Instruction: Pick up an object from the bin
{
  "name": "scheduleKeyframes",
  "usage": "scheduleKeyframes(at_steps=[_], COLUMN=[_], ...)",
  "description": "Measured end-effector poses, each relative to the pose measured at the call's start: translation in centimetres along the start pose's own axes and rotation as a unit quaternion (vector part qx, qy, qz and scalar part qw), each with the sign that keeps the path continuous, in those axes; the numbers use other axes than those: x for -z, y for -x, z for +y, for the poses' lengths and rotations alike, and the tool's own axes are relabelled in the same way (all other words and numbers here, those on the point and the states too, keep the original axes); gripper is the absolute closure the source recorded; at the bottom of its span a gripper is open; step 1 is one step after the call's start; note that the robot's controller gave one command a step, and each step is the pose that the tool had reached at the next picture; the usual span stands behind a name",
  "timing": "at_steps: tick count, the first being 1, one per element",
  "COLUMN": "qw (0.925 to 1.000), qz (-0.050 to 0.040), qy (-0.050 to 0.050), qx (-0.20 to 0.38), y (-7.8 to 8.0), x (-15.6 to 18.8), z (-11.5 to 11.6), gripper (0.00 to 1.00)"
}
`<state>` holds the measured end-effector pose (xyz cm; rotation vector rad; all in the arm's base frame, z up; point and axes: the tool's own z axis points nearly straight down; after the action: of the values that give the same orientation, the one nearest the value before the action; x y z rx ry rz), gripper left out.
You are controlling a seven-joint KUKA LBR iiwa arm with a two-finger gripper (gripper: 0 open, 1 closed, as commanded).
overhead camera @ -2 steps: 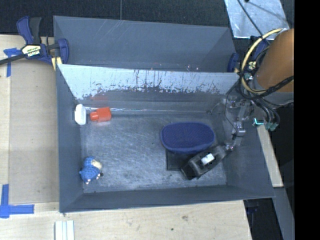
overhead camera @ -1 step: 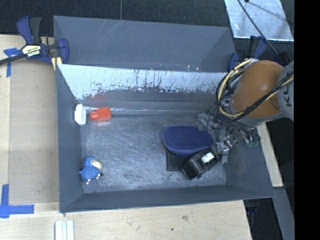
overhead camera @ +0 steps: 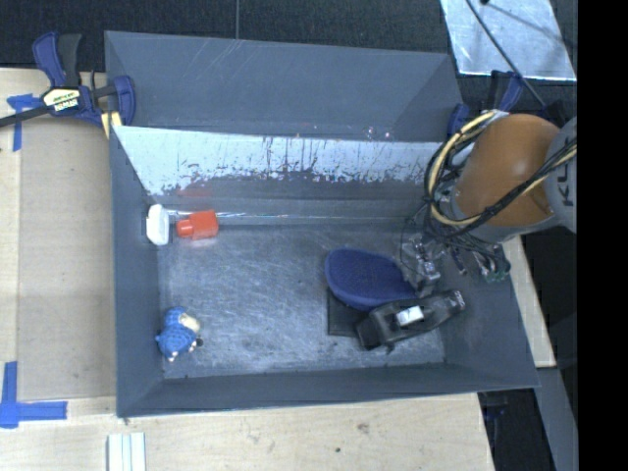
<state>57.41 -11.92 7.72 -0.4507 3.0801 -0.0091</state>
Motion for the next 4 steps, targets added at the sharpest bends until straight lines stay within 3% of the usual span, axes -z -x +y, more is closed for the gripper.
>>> scheduleKeyframes(at_steps=[1, 2, 3, 4], qw=[1.0, 1.0, 0.9998, 0.9998], qz=[0.005, 0.0044, 0.0065, 0.0101], qy=[0.001, 0.0, 0.001, 0.003], qx=[0.001, 0.0, -0.017, -0.016], y=[-0.4, -0.3, -0.3, -0.5], x=[-0.3, -0.3, 3.1, 2.8], z=[0.0, -0.1, 1.3, 1.4], gripper=[0.0, 1.0, 1.0, 0.0])
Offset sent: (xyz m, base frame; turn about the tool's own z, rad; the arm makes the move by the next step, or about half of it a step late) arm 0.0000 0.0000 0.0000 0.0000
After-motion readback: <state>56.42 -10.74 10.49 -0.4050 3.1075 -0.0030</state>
